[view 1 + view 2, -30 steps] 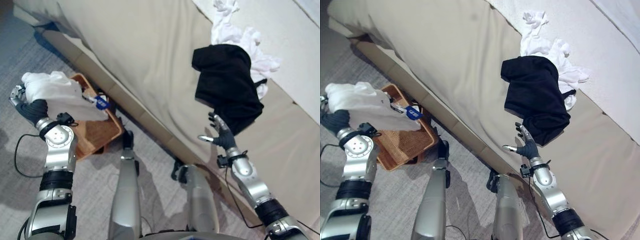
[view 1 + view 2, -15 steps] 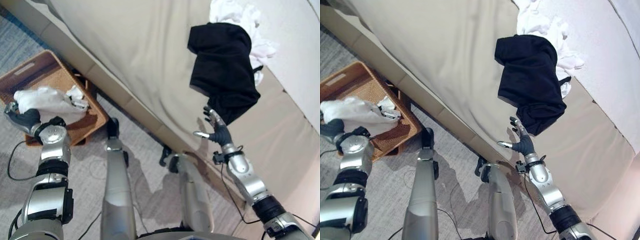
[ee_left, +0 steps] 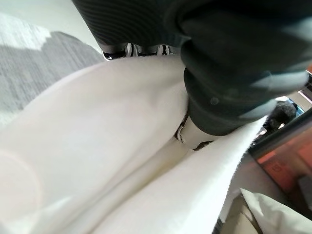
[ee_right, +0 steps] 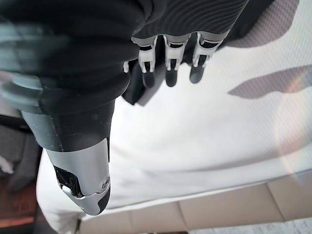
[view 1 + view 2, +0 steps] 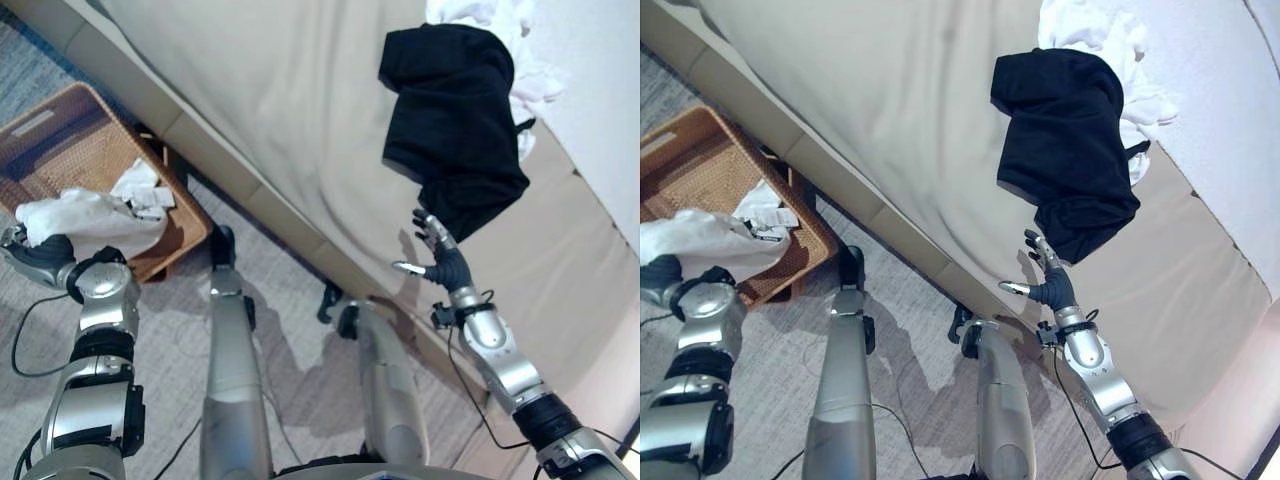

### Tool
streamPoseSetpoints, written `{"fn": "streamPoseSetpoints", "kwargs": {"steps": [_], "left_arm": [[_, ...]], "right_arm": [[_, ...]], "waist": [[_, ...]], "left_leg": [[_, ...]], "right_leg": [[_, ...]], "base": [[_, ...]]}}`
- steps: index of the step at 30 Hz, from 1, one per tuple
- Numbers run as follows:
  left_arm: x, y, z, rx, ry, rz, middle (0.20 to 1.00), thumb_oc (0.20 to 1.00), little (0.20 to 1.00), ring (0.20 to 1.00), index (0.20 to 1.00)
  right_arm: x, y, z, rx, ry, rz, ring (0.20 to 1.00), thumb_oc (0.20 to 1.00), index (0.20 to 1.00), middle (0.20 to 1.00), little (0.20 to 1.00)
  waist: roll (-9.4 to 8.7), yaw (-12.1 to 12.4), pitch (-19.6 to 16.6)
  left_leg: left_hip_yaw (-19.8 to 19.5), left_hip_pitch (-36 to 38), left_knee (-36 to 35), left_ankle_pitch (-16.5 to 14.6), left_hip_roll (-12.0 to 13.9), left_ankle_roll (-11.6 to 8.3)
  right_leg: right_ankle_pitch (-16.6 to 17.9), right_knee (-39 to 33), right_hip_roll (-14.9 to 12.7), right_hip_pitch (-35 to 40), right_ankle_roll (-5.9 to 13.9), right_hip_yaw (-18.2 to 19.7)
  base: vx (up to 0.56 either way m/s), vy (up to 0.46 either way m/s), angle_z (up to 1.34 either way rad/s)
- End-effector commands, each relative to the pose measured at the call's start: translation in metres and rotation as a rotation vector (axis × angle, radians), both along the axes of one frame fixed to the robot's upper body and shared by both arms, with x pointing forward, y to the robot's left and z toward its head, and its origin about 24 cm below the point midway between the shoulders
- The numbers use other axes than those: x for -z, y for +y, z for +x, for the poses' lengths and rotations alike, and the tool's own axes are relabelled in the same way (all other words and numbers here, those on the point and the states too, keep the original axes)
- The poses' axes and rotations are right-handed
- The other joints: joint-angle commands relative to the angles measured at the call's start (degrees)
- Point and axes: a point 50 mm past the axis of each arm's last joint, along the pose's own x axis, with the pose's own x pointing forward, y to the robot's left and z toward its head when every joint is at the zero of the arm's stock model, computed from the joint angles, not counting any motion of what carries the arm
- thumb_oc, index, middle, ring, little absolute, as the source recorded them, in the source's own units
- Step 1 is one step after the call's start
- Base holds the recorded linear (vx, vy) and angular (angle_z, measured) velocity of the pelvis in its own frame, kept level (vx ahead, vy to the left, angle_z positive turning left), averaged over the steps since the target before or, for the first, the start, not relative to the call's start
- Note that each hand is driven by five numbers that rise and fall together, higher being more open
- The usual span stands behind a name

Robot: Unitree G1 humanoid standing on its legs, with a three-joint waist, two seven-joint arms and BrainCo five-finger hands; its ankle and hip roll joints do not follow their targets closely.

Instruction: Pick up clothes into the bucket

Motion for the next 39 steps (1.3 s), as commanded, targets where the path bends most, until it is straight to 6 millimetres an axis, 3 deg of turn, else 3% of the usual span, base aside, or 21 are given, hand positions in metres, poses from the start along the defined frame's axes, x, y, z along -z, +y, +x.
{"fn": "streamPoseSetpoints", "kwargs": {"steps": [1,5,9,17,26,29,33,34,35,37,38,39], "left_arm": [[-0.027,-0.006,0.009,0.112,-0.044,0.153,0.200,0.200,0.200,0.200,0.200],[-0.034,-0.013,0.020,0.212,-0.064,0.150,0.200,0.200,0.200,0.200,0.200],[-0.035,-0.012,0.025,0.254,0.023,0.214,0.200,0.200,0.200,0.200,0.200],[-0.019,-0.004,0.025,0.277,0.183,0.219,0.200,0.200,0.200,0.200,0.200],[0.000,0.006,0.020,0.197,0.240,0.074,0.200,0.200,0.200,0.200,0.200],[0.012,0.013,0.013,0.135,0.190,-0.082,0.200,0.200,0.200,0.200,0.200],[0.018,0.014,0.010,0.120,0.158,-0.154,0.200,0.200,0.200,0.200,0.200],[0.018,0.015,0.010,0.112,0.150,-0.166,0.253,0.253,0.253,0.253,0.253],[0.019,0.016,0.009,0.104,0.141,-0.183,0.429,0.429,0.429,0.429,0.429],[0.020,0.019,0.006,0.086,0.116,-0.217,0.548,0.548,0.548,0.548,0.548],[0.020,0.019,0.007,0.086,0.113,-0.223,0.953,0.953,0.953,0.953,0.953],[0.020,0.018,0.008,0.100,0.117,-0.226,1.000,1.000,1.000,1.000,1.000]], "right_arm": [[-0.012,-0.005,-0.006,-0.011,-0.069,0.034,1.000,1.000,1.000,1.000,1.000],[-0.016,-0.008,-0.006,-0.010,-0.082,0.033,1.000,1.000,1.000,1.000,1.000],[-0.019,-0.014,-0.006,-0.005,-0.093,0.020,1.000,1.000,1.000,1.000,1.000],[-0.028,-0.019,-0.006,-0.007,-0.130,0.014,1.000,1.000,1.000,1.000,1.000],[-0.030,-0.017,-0.006,-0.024,-0.127,0.013,1.000,1.000,1.000,1.000,1.000],[-0.029,-0.016,-0.007,-0.034,-0.118,0.016,1.000,1.000,1.000,1.000,1.000],[-0.029,-0.016,-0.007,-0.038,-0.111,0.020,1.000,1.000,1.000,1.000,1.000],[-0.029,-0.016,-0.007,-0.038,-0.109,0.020,1.000,1.000,1.000,1.000,1.000],[-0.029,-0.015,-0.008,-0.040,-0.107,0.021,1.000,1.000,1.000,1.000,1.000],[-0.028,-0.015,-0.009,-0.051,-0.097,0.016,1.000,1.000,1.000,1.000,1.000],[-0.027,-0.015,-0.009,-0.054,-0.092,0.015,1.000,1.000,1.000,1.000,1.000],[-0.027,-0.015,-0.009,-0.053,-0.088,0.012,1.000,1.000,1.000,1.000,1.000]], "waist": [[0.63,0.1,-1.8],[0.95,-0.5,-2.3],[1.20,-1.3,-3.0],[1.55,-2.3,-3.5],[1.47,-2.9,-4.6],[1.39,-2.8,-5.1],[1.56,-2.8,-5.3],[1.67,-2.7,-5.4],[1.77,-2.7,-5.5],[1.77,-2.7,-5.8],[1.77,-2.7,-5.9],[1.79,-2.7,-6.1]], "left_leg": [[0.6,-1.2,6.7,-8.2,1.1,2.34],[0.6,-3.0,8.2,-8.8,1.2,2.50],[0.8,-5.0,10.7,-9.6,1.5,2.78],[1.1,-8.8,16.5,-11.5,1.8,3.21],[1.1,-10.1,17.1,-11.8,2.0,3.52],[1.0,-10.4,17.2,-12.1,2.1,3.59],[1.1,-10.2,16.8,-12.1,2.1,3.66],[1.1,-10.2,16.7,-12.1,2.0,3.68],[1.1,-10.1,16.6,-12.1,2.0,3.67],[1.2,-10.0,16.6,-12.2,2.0,3.68],[1.1,-10.0,16.8,-12.3,2.0,3.70],[1.1,-10.0,16.9,-12.4,2.0,3.71]], "right_leg": [[12.0,-7.0,-1.8,-2.1,2.20,1.7],[11.8,-5.9,-1.7,-4.0,2.24,2.2],[11.4,-3.8,-1.6,-6.2,2.19,2.8],[10.1,0.9,-1.7,-10.2,2.18,4.2],[9.8,1.6,-1.8,-11.4,2.17,4.0],[9.8,1.5,-1.7,-11.5,2.22,4.0],[10.0,1.3,-1.8,-11.5,2.32,3.9],[10.0,1.3,-1.8,-11.6,2.31,4.0],[9.9,1.4,-1.7,-11.6,2.29,4.0],[9.7,1.7,-1.7,-11.6,2.27,4.2],[9.7,1.8,-1.7,-11.7,2.24,4.2],[9.6,2.0,-1.7,-11.7,2.22,4.2]], "base": [[-0.02,0.034,0.00],[-0.02,0.040,-0.01],[0.00,0.047,-0.06],[0.01,0.046,-0.11],[0.01,0.002,-0.01],[0.00,0.000,0.00],[0.00,0.000,0.00],[0.00,0.000,0.00],[0.00,0.000,0.00],[0.00,0.000,0.00],[0.00,0.000,0.00],[0.00,0.000,0.00]]}}
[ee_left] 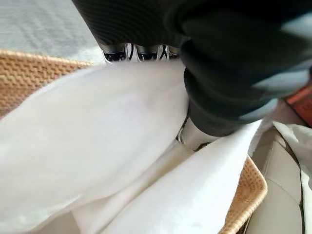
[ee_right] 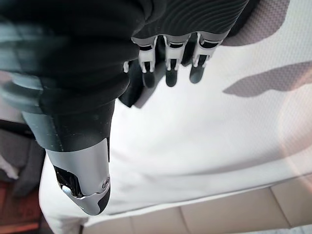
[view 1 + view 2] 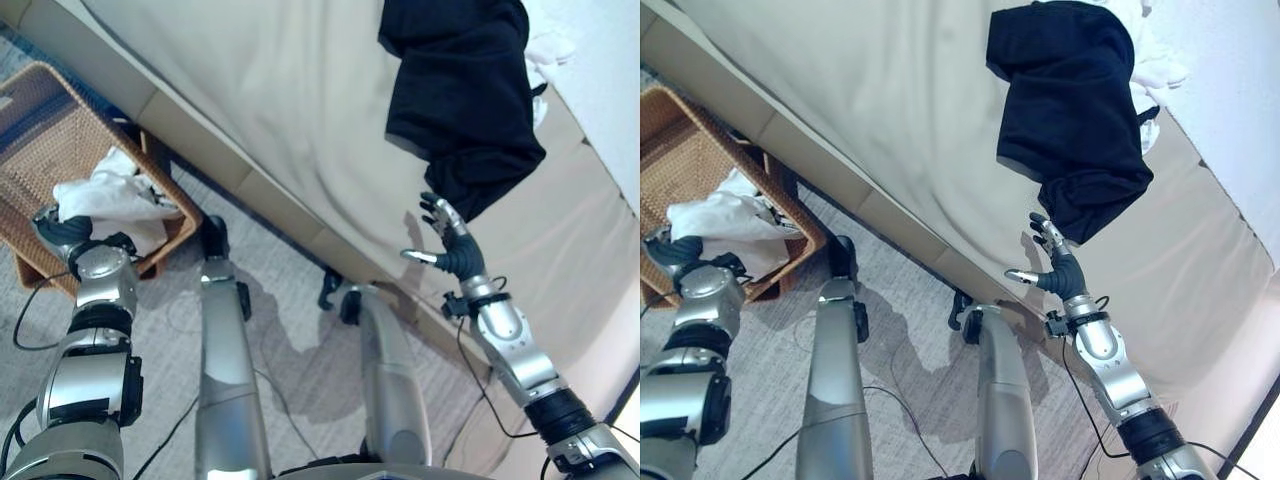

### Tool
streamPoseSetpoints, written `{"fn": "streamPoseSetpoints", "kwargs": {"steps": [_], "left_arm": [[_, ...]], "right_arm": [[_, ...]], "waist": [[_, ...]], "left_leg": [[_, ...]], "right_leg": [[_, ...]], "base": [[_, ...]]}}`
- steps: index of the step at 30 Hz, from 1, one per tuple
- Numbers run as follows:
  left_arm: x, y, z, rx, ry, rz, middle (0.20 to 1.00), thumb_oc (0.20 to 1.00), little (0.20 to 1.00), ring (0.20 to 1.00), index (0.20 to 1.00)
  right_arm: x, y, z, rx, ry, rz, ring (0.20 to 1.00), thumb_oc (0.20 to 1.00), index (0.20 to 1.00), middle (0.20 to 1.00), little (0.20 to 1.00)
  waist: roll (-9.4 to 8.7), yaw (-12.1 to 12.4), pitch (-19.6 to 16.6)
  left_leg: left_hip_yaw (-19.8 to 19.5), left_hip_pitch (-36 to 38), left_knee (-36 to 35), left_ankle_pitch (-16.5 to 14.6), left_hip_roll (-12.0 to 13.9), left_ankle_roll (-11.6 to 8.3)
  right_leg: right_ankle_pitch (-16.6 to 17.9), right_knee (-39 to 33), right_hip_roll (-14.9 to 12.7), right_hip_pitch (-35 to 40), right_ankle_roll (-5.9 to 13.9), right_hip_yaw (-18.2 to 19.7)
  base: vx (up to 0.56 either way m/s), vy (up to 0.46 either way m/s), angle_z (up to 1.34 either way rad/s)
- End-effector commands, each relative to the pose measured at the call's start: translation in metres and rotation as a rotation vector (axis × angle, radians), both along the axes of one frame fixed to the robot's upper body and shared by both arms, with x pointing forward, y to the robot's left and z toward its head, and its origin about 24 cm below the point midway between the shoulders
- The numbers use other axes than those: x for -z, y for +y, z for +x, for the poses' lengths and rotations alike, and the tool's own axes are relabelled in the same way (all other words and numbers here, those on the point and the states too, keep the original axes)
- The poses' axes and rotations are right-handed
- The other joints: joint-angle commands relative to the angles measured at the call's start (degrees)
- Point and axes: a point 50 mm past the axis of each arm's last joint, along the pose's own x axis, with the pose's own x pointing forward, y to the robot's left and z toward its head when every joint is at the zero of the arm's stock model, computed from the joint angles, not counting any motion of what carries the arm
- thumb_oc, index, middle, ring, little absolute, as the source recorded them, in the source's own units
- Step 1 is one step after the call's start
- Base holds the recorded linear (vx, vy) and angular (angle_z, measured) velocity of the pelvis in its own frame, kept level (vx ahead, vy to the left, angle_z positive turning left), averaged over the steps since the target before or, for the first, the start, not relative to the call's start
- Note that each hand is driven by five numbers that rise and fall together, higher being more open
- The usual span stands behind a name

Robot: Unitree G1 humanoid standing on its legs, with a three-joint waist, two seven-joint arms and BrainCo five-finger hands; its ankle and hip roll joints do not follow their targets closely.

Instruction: Pick up clothes into the bucket

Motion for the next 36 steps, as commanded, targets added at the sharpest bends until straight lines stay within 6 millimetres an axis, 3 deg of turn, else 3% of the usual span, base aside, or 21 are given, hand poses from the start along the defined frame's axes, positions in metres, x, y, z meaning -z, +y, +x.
{"fn": "streamPoseSetpoints", "kwargs": {"steps": [1,7,13,15,23,27,28,29,36], "left_arm": [[0.014,0.007,-0.010,-0.050,0.026,-0.040,1.000,1.000,1.000,1.000,1.000],[0.013,0.006,-0.011,-0.067,-0.038,-0.075,1.000,1.000,1.000,1.000,1.000],[0.009,-0.008,-0.005,-0.031,-0.248,-0.193,1.000,1.000,1.000,1.000,1.000],[0.010,-0.029,-0.002,0.102,-0.449,-0.294,1.000,1.000,1.000,1.000,1.000],[0.039,-0.068,-0.022,0.335,-0.484,-0.349,1.000,1.000,1.000,1.000,1.000],[0.047,-0.089,-0.030,0.485,-0.378,-0.225,1.000,1.000,1.000,1.000,1.000],[0.042,-0.098,-0.031,0.562,-0.315,-0.089,1.000,1.000,1.000,1.000,1.000],[0.038,-0.098,-0.032,0.597,-0.252,0.048,1.000,1.000,1.000,1.000,1.000],[0.043,-0.113,-0.048,0.755,-0.204,0.188,1.000,1.000,1.000,1.000,1.000]], "right_arm": [[-0.001,-0.007,-0.011,-0.011,-0.006,0.006,1.000,1.000,1.000,1.000,1.000],[0.004,-0.008,-0.012,0.003,0.017,0.016,1.000,1.000,1.000,1.000,1.000],[0.014,-0.014,-0.014,0.043,0.061,0.019,1.000,1.000,1.000,1.000,1.000],[0.021,-0.022,-0.015,0.094,0.094,0.021,1.000,1.000,1.000,1.000,1.000],[0.036,-0.044,-0.022,0.200,0.162,-0.013,1.000,1.000,1.000,1.000,1.000],[0.044,-0.056,-0.026,0.260,0.192,-0.002,1.000,1.000,1.000,1.000,1.000],[0.052,-0.061,-0.029,0.281,0.219,0.014,1.000,1.000,1.000,1.000,1.000],[0.056,-0.062,-0.030,0.288,0.235,0.018,1.000,1.000,1.000,1.000,1.000],[0.080,-0.074,-0.049,0.343,0.311,0.057,1.000,1.000,1.000,1.000,1.000]], "waist": [[1.72,-0.9,-4.3],[1.93,-0.7,-4.9],[2.39,-0.2,-5.5],[2.96,0.7,-5.2],[4.81,2.7,-4.0],[5.72,3.5,-4.4],[5.69,3.6,-4.6],[5.64,3.6,-5.0],[5.73,3.5,-7.7]], "left_leg": [[0.5,0.5,5.4,-7.7,1.6,3.31],[0.5,1.9,3.8,-7.3,1.5,3.40],[0.9,5.5,-0.3,-6.3,1.2,3.25],[1.3,9.1,-4.1,-5.1,0.9,3.06],[2.0,19.4,-13.3,-1.0,-0.4,2.51],[2.1,26.5,-19.1,1.5,-0.7,1.87],[2.4,29.2,-21.7,4.2,-0.9,1.96],[2.6,30.9,-22.8,4.4,-0.7,1.75],[3.3,41.0,-28.5,5.6,0.9,0.86]], "right_leg": [[10.4,-4.9,-1.5,-2.4,2.39,1.1],[11.0,-6.3,-1.5,-1.2,2.58,0.7],[12.5,-10.0,-1.4,1.9,2.76,0.5],[13.9,-13.1,-1.5,5.1,2.99,0.1],[16.4,-20.6,-1.9,15.0,3.20,-0.6],[17.2,-25.3,-1.8,21.6,3.15,-0.4],[19.1,-28.3,-2.2,24.7,2.58,-1.0],[19.5,-29.1,-2.2,26.1,2.77,-1.2],[20.2,-34.1,-1.8,35.6,3.48,-1.7]], "base": [[0.00,0.000,0.00],[0.00,0.000,0.00],[0.00,-0.009,0.02],[-0.02,-0.016,0.10],[0.00,-0.001,0.08],[0.04,-0.026,0.11],[-0.02,-0.011,0.11],[-0.02,-0.010,0.14],[0.09,-0.056,-0.07]]}}
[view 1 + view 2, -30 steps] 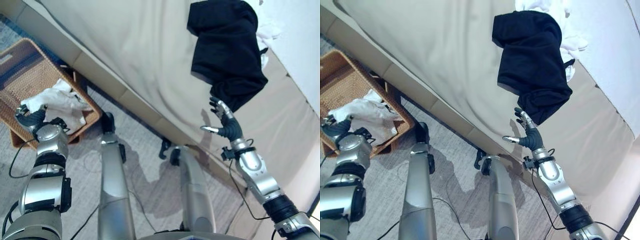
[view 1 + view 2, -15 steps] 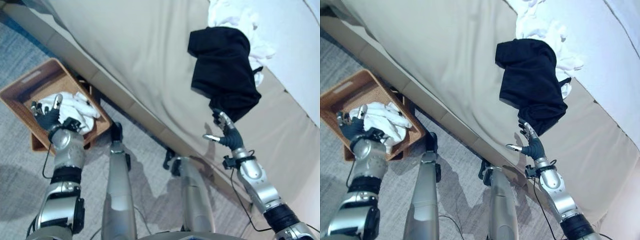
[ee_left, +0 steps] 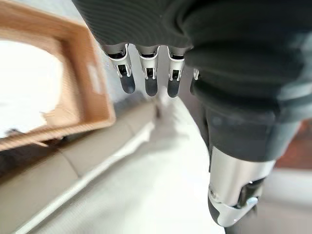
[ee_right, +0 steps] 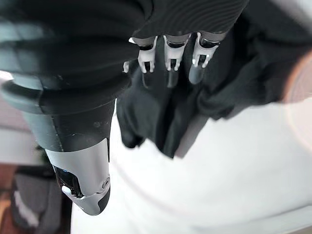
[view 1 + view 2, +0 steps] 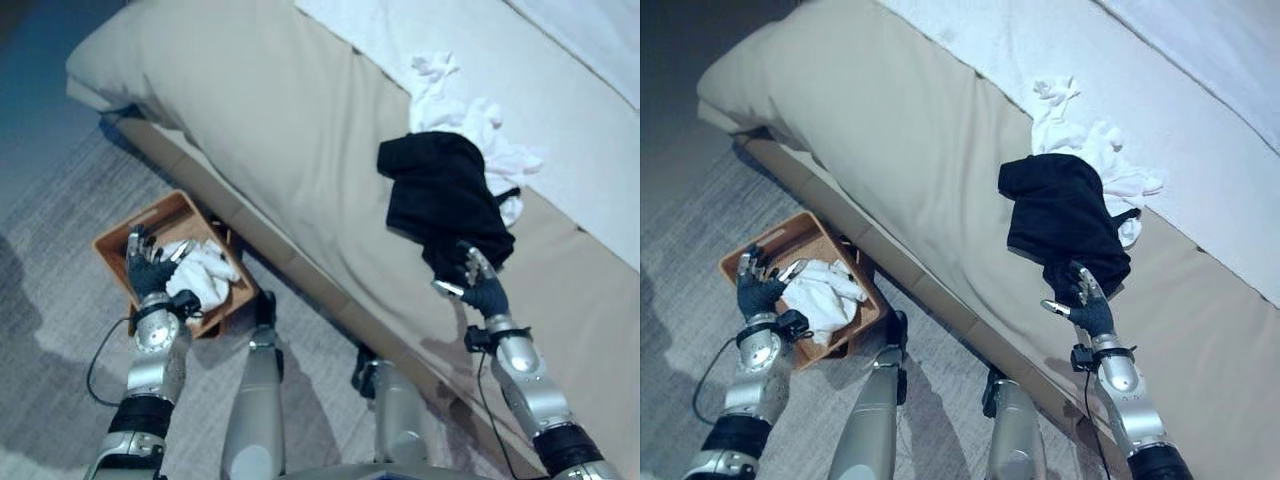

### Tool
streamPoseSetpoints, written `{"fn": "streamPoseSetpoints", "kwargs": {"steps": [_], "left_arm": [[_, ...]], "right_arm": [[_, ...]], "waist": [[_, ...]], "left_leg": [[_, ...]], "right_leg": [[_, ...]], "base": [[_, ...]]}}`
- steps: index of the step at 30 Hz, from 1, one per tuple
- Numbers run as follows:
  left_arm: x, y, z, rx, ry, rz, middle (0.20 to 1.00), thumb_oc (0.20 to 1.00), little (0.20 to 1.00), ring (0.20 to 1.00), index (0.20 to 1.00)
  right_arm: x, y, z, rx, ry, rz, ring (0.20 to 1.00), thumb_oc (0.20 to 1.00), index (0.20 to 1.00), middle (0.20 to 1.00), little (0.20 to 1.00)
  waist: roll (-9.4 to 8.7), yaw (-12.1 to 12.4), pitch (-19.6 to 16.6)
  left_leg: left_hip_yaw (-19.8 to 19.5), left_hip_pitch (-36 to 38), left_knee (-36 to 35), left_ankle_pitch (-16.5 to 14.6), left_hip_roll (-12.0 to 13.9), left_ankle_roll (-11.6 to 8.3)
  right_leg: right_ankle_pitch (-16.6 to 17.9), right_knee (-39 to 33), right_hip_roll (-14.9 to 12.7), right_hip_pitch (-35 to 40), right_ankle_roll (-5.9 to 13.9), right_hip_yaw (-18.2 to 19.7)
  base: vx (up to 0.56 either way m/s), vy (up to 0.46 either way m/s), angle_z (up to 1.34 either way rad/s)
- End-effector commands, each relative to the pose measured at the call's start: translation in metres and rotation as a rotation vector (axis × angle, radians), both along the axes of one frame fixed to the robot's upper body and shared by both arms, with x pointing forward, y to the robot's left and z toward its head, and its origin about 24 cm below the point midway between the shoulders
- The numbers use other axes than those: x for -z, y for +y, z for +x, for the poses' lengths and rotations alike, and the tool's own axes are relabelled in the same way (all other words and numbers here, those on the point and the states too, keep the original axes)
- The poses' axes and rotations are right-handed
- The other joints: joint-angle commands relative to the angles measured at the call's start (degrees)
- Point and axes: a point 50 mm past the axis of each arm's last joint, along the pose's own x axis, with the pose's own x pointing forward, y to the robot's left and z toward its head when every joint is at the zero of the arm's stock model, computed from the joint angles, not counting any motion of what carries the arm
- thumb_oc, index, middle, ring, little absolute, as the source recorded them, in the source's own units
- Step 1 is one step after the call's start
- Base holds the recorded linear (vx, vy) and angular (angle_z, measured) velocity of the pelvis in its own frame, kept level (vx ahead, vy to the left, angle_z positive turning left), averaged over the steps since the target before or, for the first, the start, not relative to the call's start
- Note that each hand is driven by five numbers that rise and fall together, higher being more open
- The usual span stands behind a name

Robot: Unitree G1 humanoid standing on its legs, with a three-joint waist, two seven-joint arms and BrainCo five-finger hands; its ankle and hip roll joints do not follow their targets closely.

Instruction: Pick up clothes into the bucket

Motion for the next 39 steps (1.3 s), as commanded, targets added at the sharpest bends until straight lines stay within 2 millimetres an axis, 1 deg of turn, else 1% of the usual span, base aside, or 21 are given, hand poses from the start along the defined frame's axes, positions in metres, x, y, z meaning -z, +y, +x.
{"fn": "streamPoseSetpoints", "kwargs": {"steps": [1,5,6,8,9,10,11,12,13,15,20,22,23,24,25,26,28,31,34,37,39], "left_arm": [[-0.018,-0.009,-0.005,0.114,-0.106,0.130,1.000,1.000,1.000,1.000,1.000],[-0.017,-0.022,-0.011,0.229,-0.085,0.224,1.000,1.000,1.000,1.000,1.000],[-0.012,-0.031,-0.015,0.321,-0.054,0.249,1.000,1.000,1.000,1.000,1.000],[-0.007,-0.035,-0.018,0.358,-0.037,0.241,1.000,1.000,1.000,1.000,1.000],[0.003,-0.041,-0.022,0.395,-0.003,0.193,1.000,1.000,1.000,1.000,1.000],[0.004,-0.044,-0.024,0.404,-0.005,0.165,1.000,1.000,1.000,1.000,1.000],[0.006,-0.047,-0.025,0.419,0.003,0.144,1.000,1.000,1.000,1.000,1.000],[0.010,-0.050,-0.026,0.434,0.018,0.143,1.000,1.000,1.000,1.000,1.000],[0.014,-0.052,-0.025,0.444,0.035,0.147,1.000,1.000,1.000,1.000,1.000],[0.023,-0.058,-0.026,0.460,0.068,0.120,1.000,1.000,1.000,1.000,1.000],[0.038,-0.058,-0.038,0.443,0.129,0.054,1.000,1.000,1.000,1.000,1.000],[0.042,-0.057,-0.042,0.430,0.140,0.008,1.000,1.000,1.000,1.000,1.000],[0.041,-0.058,-0.042,0.428,0.135,0.001,1.000,1.000,1.000,1.000,1.000],[0.041,-0.058,-0.042,0.428,0.135,0.002,1.000,1.000,1.000,1.000,1.000],[0.040,-0.061,-0.041,0.434,0.130,-0.005,1.000,1.000,1.000,1.000,1.000],[0.040,-0.061,-0.041,0.431,0.129,-0.014,1.000,1.000,1.000,1.000,1.000],[0.040,-0.061,-0.040,0.424,0.121,-0.018,1.000,1.000,1.000,1.000,1.000],[0.038,-0.056,-0.042,0.412,0.111,-0.027,1.000,1.000,1.000,1.000,1.000],[0.018,-0.051,-0.034,0.398,0.020,0.002,1.000,1.000,1.000,1.000,1.000],[0.004,-0.047,-0.028,0.367,-0.046,0.018,1.000,1.000,1.000,1.000,1.000],[0.001,-0.047,-0.026,0.353,-0.065,0.005,1.000,1.000,1.000,1.000,1.000]], "right_arm": [[0.001,-0.019,-0.015,0.044,-0.018,-0.012,1.000,1.000,1.000,1.000,1.000],[0.009,-0.022,-0.022,0.078,0.006,0.006,1.000,1.000,1.000,1.000,1.000],[0.012,-0.023,-0.023,0.096,0.014,0.003,1.000,1.000,1.000,1.000,1.000],[0.012,-0.022,-0.023,0.103,0.008,0.008,1.000,1.000,1.000,1.000,1.000],[0.013,-0.018,-0.021,0.100,0.008,0.013,1.000,1.000,1.000,1.000,1.000],[0.013,-0.013,-0.017,0.086,0.005,0.008,1.000,1.000,1.000,1.000,1.000],[0.012,-0.007,-0.012,0.069,0.001,0.005,1.000,1.000,1.000,1.000,1.000],[0.011,-0.003,-0.010,0.063,-0.007,0.010,1.000,1.000,1.000,1.000,1.000],[0.010,0.000,-0.009,0.058,-0.010,0.015,1.000,1.000,1.000,1.000,1.000],[0.010,0.005,-0.007,0.049,-0.013,0.005,1.000,1.000,1.000,1.000,1.000],[0.008,0.012,-0.005,0.000,-0.004,-0.058,1.000,1.000,1.000,1.000,1.000],[0.006,0.016,-0.003,-0.023,-0.005,-0.063,1.000,1.000,1.000,1.000,1.000],[0.006,0.017,-0.001,-0.033,-0.008,-0.062,1.000,1.000,1.000,1.000,1.000],[0.005,0.017,-0.001,-0.033,-0.009,-0.062,1.000,1.000,1.000,1.000,1.000],[0.002,0.017,0.004,-0.029,-0.020,-0.065,1.000,1.000,1.000,1.000,1.000],[-0.001,0.016,0.007,-0.029,-0.030,-0.071,1.000,1.000,1.000,1.000,1.000],[-0.009,0.017,0.014,-0.035,-0.060,-0.082,1.000,1.000,1.000,1.000,1.000],[-0.019,0.024,0.024,-0.062,-0.102,-0.100,1.000,1.000,1.000,1.000,1.000],[-0.049,0.036,0.049,-0.074,-0.222,-0.132,1.000,1.000,1.000,1.000,1.000],[-0.070,0.051,0.071,-0.067,-0.302,-0.143,1.000,1.000,1.000,1.000,1.000],[-0.080,0.057,0.082,-0.057,-0.332,-0.158,1.000,1.000,1.000,1.000,1.000]], "waist": [[0.39,-1.2,-4.8],[0.77,-1.8,-6.8],[1.10,-1.9,-7.9],[1.28,-2.1,-8.4],[1.83,-2.3,-9.3],[1.92,-1.1,-8.9],[1.94,-0.1,-8.8],[1.96,-0.3,-8.3],[2.01,-0.7,-8.3],[2.00,-0.7,-10.1],[2.21,-1.4,-12.8],[2.27,-0.8,-11.9],[2.46,-0.1,-11.0],[2.40,-0.2,-11.1],[2.55,0.3,-10.6],[2.86,0.7,-10.6],[3.44,1.4,-10.0],[4.35,1.1,-9.5],[4.82,1.3,-5.5],[5.16,1.9,-3.4],[5.28,2.4,-2.4]], "left_leg": [[-0.8,1.0,-0.8,-1.3,2.7,-0.65],[-0.5,4.6,-1.6,-1.5,3.2,-0.86],[-0.1,7.4,-1.7,-2.5,3.5,-0.75],[0.3,9.1,-2.1,-2.9,3.6,-0.57],[2.0,12.2,-2.5,-3.9,4.4,-0.10],[4.1,14.6,-2.9,-4.3,5.4,-0.15],[6.3,16.4,-3.2,-4.8,6.2,-0.37],[7.4,18.4,-3.8,-5.0,6.2,-0.50],[7.8,19.4,-3.9,-5.1,6.4,-0.60],[8.8,21.5,-4.4,-5.3,7.0,-0.83],[10.1,25.2,-3.8,-6.1,9.3,-1.72],[8.4,24.4,3.3,-6.8,10.0,-1.92],[6.1,23.8,6.1,-6.2,9.4,-2.30],[6.0,23.6,5.9,-6.0,9.3,-2.26],[2.9,21.8,2.6,-5.4,7.8,-2.65],[1.2,20.1,0.0,-4.4,7.1,-2.93],[-1.3,15.9,-1.2,-2.7,5.9,-3.38],[1.0,14.9,-0.6,-4.3,5.4,-2.55],[3.3,9.1,3.8,-5.6,4.1,-1.40],[5.0,4.4,7.8,-6.9,3.8,-0.45],[5.2,1.8,10.0,-7.5,3.7,-0.05]], "right_leg": [[15.6,-10.0,-1.2,-1.2,1.01,1.0],[15.7,-12.0,-0.8,2.5,1.24,0.9],[15.5,-12.6,-0.7,4.5,1.45,1.7],[15.4,-12.4,-0.8,5.3,1.48,2.2],[16.1,-10.8,-1.2,5.6,1.99,1.9],[16.9,-9.2,-2.2,5.7,2.32,-0.5],[17.7,-8.2,-3.5,6.3,2.63,-5.3],[18.0,-8.5,-3.3,7.6,2.96,-6.1],[17.6,-8.7,-2.6,8.1,2.99,-4.7],[17.0,-9.8,-1.8,9.5,2.67,-4.2],[14.0,-11.2,0.5,13.0,1.38,-3.1],[12.1,-10.8,2.1,14.6,-0.19,-1.6],[11.4,-10.7,2.7,15.2,-0.76,-0.9],[11.6,-10.8,2.6,15.1,-0.77,-1.0],[11.3,-11.6,2.3,15.6,-0.41,-0.8],[11.3,-11.9,2.1,15.5,-0.17,-0.5],[11.4,-11.7,1.8,14.8,0.32,0.6],[11.6,-10.0,-0.5,12.6,1.02,1.8],[12.7,-6.5,-3.2,4.9,1.33,4.2],[13.4,-4.3,-4.3,-0.6,1.09,5.3],[13.2,-3.0,-4.8,-2.5,1.01,5.3]], "base": [[0.10,-0.059,-0.12],[0.10,-0.034,-0.06],[0.12,0.010,-0.06],[0.12,0.023,-0.20],[0.10,0.051,-0.23],[0.10,0.060,-0.58],[0.05,0.001,-0.82],[0.05,-0.036,-1.41],[0.08,-0.056,-1.14],[0.14,-0.065,-0.48],[0.15,-0.119,-0.22],[0.06,-0.134,-0.22],[0.00,-0.063,-0.18],[-0.02,0.011,-0.39],[-0.01,0.067,-0.29],[0.01,0.096,-0.09],[0.03,0.104,0.11],[0.00,0.156,-0.13],[-0.24,0.188,-0.36],[-0.15,0.125,-0.37],[-0.04,0.052,-0.47]]}}
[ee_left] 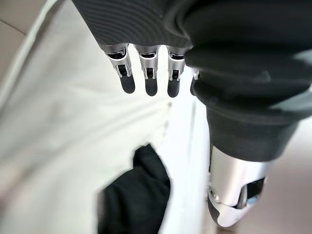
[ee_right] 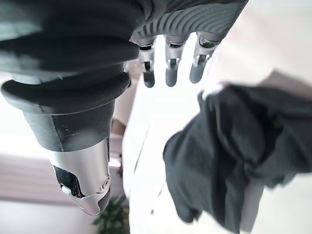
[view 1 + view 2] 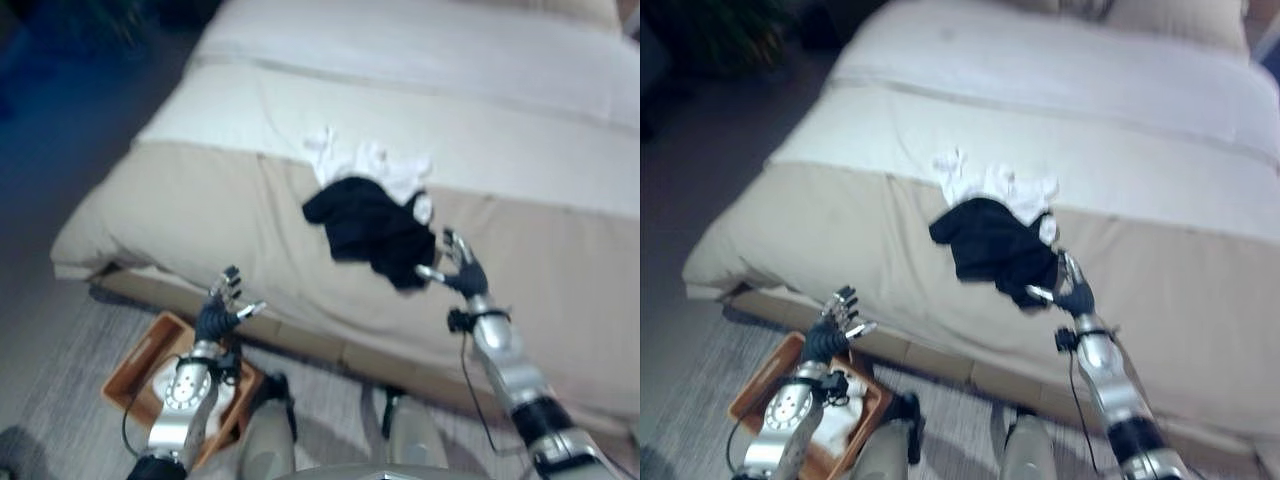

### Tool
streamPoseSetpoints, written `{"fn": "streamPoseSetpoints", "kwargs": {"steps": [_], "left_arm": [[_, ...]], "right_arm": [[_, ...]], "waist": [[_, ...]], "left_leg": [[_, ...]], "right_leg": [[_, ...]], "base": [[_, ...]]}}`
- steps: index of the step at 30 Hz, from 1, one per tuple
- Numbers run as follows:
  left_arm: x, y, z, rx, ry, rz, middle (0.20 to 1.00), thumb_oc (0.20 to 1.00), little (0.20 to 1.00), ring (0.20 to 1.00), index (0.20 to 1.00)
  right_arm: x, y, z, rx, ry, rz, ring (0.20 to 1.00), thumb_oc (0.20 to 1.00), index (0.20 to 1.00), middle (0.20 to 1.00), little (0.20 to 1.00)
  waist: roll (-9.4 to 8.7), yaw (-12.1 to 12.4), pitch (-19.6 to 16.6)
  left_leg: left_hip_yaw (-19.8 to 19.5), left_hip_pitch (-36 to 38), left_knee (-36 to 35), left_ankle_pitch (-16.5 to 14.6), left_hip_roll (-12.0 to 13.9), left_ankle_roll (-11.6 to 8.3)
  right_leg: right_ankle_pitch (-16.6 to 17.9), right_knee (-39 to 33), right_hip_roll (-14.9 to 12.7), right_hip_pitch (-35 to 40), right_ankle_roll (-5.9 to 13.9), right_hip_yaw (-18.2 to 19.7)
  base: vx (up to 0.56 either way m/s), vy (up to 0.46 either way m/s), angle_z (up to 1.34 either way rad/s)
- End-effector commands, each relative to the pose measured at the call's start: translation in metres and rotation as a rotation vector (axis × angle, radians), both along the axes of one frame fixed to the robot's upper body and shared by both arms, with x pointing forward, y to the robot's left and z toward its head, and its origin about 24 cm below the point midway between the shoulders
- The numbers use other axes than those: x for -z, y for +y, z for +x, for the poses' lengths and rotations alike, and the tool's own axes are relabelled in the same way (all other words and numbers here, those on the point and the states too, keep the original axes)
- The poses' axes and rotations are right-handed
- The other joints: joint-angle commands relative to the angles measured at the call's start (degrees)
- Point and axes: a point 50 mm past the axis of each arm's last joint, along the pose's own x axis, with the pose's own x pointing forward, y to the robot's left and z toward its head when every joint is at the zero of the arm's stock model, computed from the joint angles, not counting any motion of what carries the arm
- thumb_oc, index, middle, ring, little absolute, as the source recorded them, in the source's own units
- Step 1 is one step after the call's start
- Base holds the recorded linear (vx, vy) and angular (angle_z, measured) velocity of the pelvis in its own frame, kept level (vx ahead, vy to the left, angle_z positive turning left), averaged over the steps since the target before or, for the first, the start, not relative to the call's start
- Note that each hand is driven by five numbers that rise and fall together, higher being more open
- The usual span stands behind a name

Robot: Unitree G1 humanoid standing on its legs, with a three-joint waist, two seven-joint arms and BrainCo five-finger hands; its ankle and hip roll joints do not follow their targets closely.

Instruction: Pick up clothes into the bucket

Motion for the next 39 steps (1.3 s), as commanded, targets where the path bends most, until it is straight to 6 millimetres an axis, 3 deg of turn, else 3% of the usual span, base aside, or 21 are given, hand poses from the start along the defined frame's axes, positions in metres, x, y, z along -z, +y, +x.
{"fn": "streamPoseSetpoints", "kwargs": {"steps": [1,6,12,13,14,18,19,22,30,31,34,39], "left_arm": [[-0.028,0.010,-0.003,-0.054,-0.163,-0.020,1.000,1.000,1.000,1.000,1.000],[-0.039,0.010,0.001,-0.071,-0.210,-0.047,1.000,1.000,1.000,1.000,1.000],[-0.044,0.011,0.000,-0.085,-0.223,-0.046,1.000,1.000,1.000,1.000,1.000],[-0.048,0.013,0.000,-0.080,-0.242,-0.047,1.000,1.000,1.000,1.000,1.000],[-0.048,0.013,0.000,-0.081,-0.242,-0.047,1.000,1.000,1.000,1.000,1.000],[-0.049,0.013,-0.001,-0.077,-0.244,-0.060,1.000,1.000,1.000,1.000,1.000],[-0.047,0.013,-0.001,-0.076,-0.232,-0.050,1.000,1.000,1.000,1.000,1.000],[-0.043,0.013,-0.002,-0.068,-0.211,-0.026,1.000,1.000,1.000,1.000,1.000],[-0.050,0.018,0.003,-0.056,-0.234,0.000,1.000,1.000,1.000,1.000,1.000],[-0.055,0.021,0.007,-0.054,-0.254,0.003,1.000,1.000,1.000,1.000,1.000],[-0.064,0.016,0.015,-0.030,-0.288,0.002,1.000,1.000,1.000,1.000,1.000],[-0.079,0.005,0.017,0.013,-0.356,0.004,1.000,1.000,1.000,1.000,1.000]], "right_arm": [[-0.020,0.013,0.010,0.024,-0.105,-0.010,1.000,1.000,1.000,1.000,1.000],[-0.057,0.015,0.040,0.108,-0.198,-0.077,1.000,1.000,1.000,1.000,1.000],[-0.091,0.006,0.055,0.189,-0.283,-0.181,1.000,1.000,1.000,1.000,1.000],[-0.110,-0.001,0.061,0.233,-0.326,-0.253,1.000,1.000,1.000,1.000,1.000],[-0.110,-0.001,0.062,0.232,-0.327,-0.254,1.000,1.000,1.000,1.000,1.000],[-0.149,-0.008,0.072,0.308,-0.408,-0.376,1.000,1.000,1.000,1.000,1.000],[-0.151,-0.007,0.074,0.308,-0.406,-0.424,1.000,1.000,1.000,1.000,1.000],[-0.161,-0.011,0.080,0.326,-0.406,-0.555,1.000,1.000,1.000,1.000,1.000],[-0.156,-0.005,0.095,0.283,-0.294,-0.820,1.000,1.000,1.000,1.000,1.000],[-0.146,-0.007,0.099,0.270,-0.223,-0.901,1.000,1.000,1.000,1.000,1.000],[-0.136,-0.026,0.100,0.318,-0.120,-0.912,1.000,1.000,1.000,1.000,1.000],[-0.142,-0.050,0.098,0.403,-0.060,-0.898,1.000,1.000,1.000,1.000,1.000]], "waist": [[-1.71,1.2,-1.0],[-1.44,2.6,0.4],[-1.05,3.6,1.0],[-0.87,4.4,1.3],[-0.87,4.4,1.2],[-1.02,5.8,0.9],[-1.24,6.1,1.0],[-1.28,6.9,1.3],[-2.29,9.2,1.2],[-2.66,10.3,1.5],[-2.58,11.4,2.0],[-1.49,12.7,3.3]], "left_leg": [[-4.5,-3.1,3.4,-0.7,0.1,0.03],[-5.5,-10.3,8.5,-1.7,-0.2,0.26],[-6.2,-16.8,11.4,-1.6,-0.5,0.36],[-6.5,-19.2,12.1,-1.3,-0.5,0.28],[-6.6,-19.3,12.1,-1.3,-0.5,0.28],[-7.8,-24.1,13.8,-1.3,-1.2,0.22],[-8.5,-24.5,15.5,-3.4,-1.3,0.01],[-9.2,-27.4,17.9,-4.2,-1.7,0.29],[-9.6,-30.4,17.5,-3.5,-2.8,0.18],[-9.8,-31.0,17.3,-3.1,-3.2,0.13],[-10.3,-32.0,16.3,-2.2,-4.4,0.03],[-11.4,-33.3,14.5,-1.0,-5.6,0.10]], "right_leg": [[2.6,2.9,-2.7,2.0,3.01,-0.5],[0.9,8.3,-2.6,-4.8,2.37,-0.2],[-0.5,13.0,-2.6,-11.7,1.91,0.0],[-0.8,14.3,-2.8,-13.8,1.84,-0.2],[-0.8,14.3,-2.8,-13.9,1.84,-0.2],[-1.9,17.9,-2.9,-19.0,1.54,-0.2],[-3.9,19.6,-2.7,-19.2,1.88,0.2],[-4.8,22.1,-2.9,-21.6,1.82,-0.1],[-5.5,23.7,-3.9,-24.9,1.65,-0.6],[-5.4,23.8,-4.2,-25.5,1.77,-0.6],[-5.5,23.8,-5.1,-25.7,2.02,-1.6],[-5.6,24.3,-5.6,-27.0,2.22,-2.3]], "base": [[-0.05,0.023,-0.16],[-0.06,0.001,0.12],[-0.03,-0.014,0.05],[-0.03,-0.018,0.06],[-0.04,-0.040,0.11],[-0.01,-0.039,0.16],[0.07,-0.036,0.22],[0.02,-0.041,0.13],[0.00,-0.022,0.12],[-0.01,-0.039,0.07],[-0.02,-0.049,0.10],[-0.01,0.023,0.28]]}}
